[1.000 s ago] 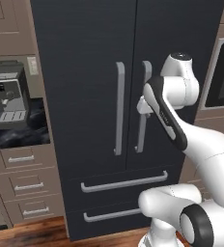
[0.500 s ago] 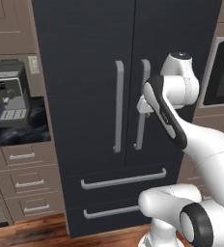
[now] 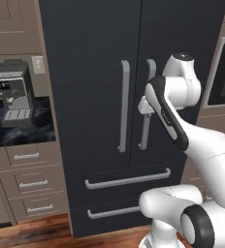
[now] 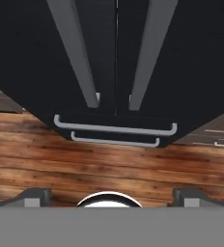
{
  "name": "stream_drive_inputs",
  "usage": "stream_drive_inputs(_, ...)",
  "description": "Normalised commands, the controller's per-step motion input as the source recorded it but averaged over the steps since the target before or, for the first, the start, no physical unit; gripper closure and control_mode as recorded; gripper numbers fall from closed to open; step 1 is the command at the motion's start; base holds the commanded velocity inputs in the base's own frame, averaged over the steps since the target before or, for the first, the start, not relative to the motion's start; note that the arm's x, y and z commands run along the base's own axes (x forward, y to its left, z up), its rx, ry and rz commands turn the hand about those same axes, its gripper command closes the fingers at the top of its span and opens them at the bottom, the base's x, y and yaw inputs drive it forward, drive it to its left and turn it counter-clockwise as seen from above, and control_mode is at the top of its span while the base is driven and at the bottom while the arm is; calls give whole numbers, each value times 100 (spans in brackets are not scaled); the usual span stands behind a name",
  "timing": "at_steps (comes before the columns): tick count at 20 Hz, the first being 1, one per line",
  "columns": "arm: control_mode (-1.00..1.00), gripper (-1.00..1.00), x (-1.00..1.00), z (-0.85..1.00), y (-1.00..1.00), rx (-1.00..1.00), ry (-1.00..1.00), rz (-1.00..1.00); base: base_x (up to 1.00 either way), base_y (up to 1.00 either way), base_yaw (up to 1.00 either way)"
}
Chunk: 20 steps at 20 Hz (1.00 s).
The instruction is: Open the fridge, grab two sodas, and place both sodas inside the bowl with ice on the dining counter.
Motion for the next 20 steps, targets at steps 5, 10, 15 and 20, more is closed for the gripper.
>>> stream_drive_inputs(5,-100,-100,4,-8,-27,2,-32,0,0,0,0)
stream_drive_inputs(10,-100,-100,11,0,-7,-1,-33,0,0,0,0)
stream_drive_inputs(15,-100,-100,46,3,-21,-2,-14,-3,0,0,0)
stream_drive_inputs(20,-100,-100,61,6,-1,0,-1,-7,0,0,0)
